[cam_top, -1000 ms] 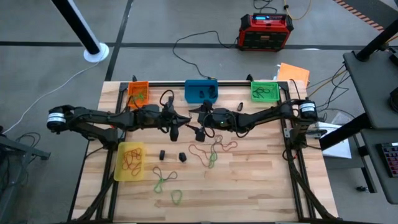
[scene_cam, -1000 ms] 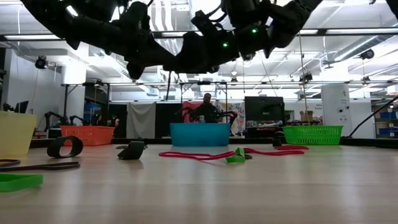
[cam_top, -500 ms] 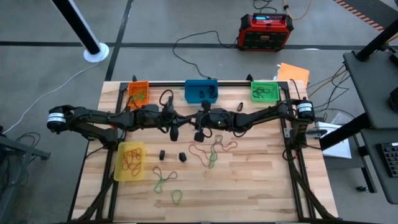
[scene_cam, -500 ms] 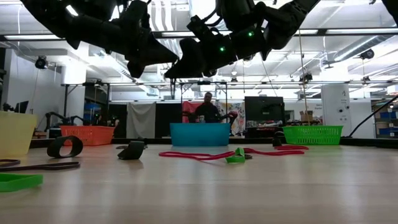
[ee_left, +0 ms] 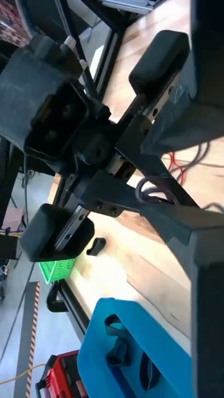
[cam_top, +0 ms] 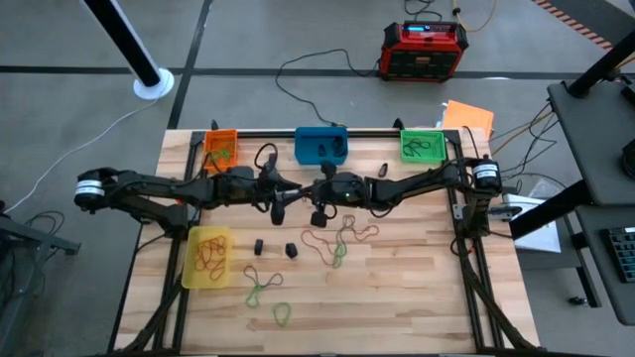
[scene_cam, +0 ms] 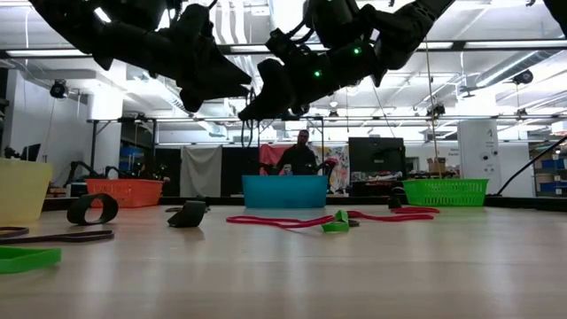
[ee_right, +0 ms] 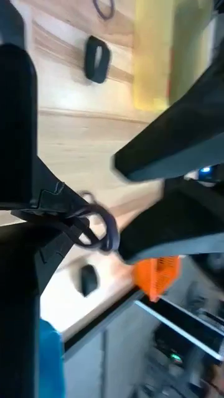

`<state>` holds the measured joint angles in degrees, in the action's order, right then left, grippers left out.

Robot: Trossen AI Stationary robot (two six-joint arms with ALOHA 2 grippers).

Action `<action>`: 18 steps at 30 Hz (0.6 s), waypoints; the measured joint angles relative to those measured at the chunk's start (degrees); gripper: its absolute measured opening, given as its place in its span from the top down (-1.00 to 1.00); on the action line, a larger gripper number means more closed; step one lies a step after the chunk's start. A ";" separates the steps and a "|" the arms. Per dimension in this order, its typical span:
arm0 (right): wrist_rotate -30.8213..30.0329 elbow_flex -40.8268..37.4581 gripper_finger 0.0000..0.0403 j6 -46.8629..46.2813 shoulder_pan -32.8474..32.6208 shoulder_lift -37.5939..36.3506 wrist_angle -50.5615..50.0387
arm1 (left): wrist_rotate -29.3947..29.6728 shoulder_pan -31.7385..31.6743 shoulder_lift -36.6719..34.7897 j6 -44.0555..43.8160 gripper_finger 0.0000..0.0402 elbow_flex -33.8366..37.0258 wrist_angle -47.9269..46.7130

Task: Sort rubber bands into baskets
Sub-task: Put the violet rubber band into the green bin

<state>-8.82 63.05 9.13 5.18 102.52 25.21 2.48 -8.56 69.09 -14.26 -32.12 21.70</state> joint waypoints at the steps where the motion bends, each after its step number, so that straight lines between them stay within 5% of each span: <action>1: -0.01 0.55 0.95 -0.55 0.13 0.00 -2.14 | 0.01 -0.16 -0.39 0.32 0.29 0.00 -0.90; 8: -3.57 8.90 0.96 -3.10 3.03 -0.33 -29.45 | 0.23 -1.33 -5.58 1.55 0.06 0.00 -10.39; 18: -12.82 22.18 0.96 0.94 12.83 -0.96 -70.23 | 4.63 -1.31 -12.30 1.29 0.04 0.00 -19.44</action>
<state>-21.64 85.23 10.07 18.01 101.56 -45.02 7.11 -9.87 56.79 -12.96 -32.12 2.26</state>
